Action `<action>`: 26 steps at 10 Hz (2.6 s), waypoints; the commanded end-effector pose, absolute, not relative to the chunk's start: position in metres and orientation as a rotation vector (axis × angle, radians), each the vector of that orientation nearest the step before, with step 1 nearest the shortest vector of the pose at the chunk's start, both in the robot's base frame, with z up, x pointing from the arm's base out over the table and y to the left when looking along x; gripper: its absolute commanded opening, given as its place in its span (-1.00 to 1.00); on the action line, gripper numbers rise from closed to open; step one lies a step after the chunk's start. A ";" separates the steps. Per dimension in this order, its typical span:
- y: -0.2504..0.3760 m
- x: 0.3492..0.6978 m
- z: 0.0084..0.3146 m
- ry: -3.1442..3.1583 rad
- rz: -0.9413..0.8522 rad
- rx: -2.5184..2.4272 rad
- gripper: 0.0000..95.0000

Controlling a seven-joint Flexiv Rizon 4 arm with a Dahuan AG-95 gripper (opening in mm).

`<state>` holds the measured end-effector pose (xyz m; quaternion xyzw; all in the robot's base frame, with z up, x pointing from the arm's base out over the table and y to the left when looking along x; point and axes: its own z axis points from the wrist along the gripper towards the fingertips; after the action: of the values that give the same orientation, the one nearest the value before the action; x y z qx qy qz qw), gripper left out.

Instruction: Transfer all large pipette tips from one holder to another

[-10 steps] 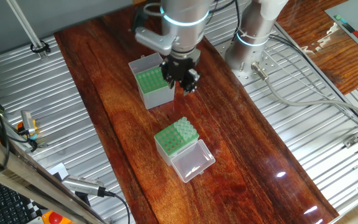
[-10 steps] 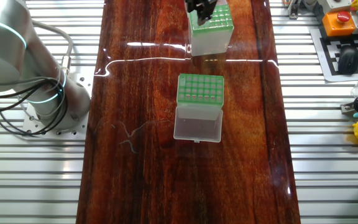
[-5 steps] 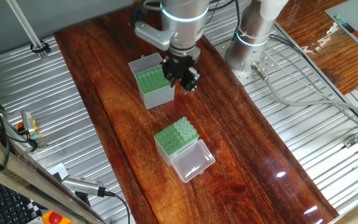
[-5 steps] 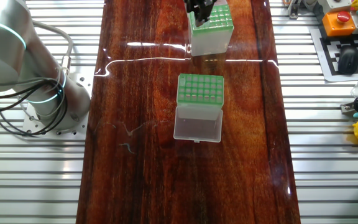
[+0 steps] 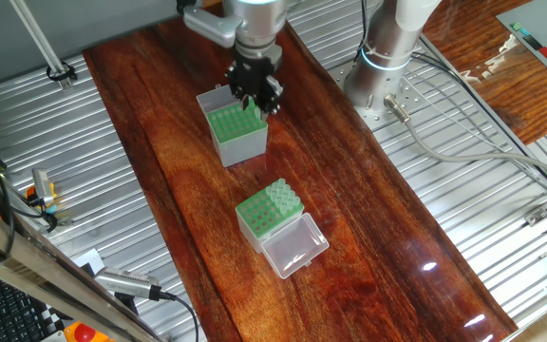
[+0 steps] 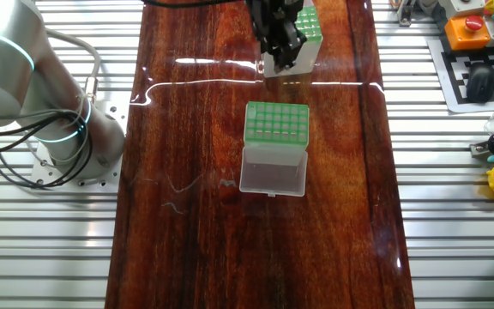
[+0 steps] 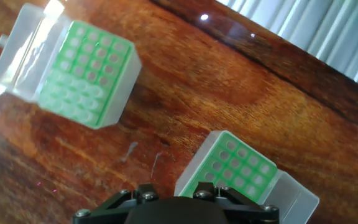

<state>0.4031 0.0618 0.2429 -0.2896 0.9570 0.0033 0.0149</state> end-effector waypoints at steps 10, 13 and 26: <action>0.021 0.409 0.216 3.027 0.001 -0.760 -0.20; 0.021 0.409 0.216 3.009 0.029 -0.741 -0.20; 0.021 0.377 0.188 3.026 0.012 -0.693 -0.20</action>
<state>0.3747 0.0212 0.1882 -0.2236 0.9745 0.0033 0.0200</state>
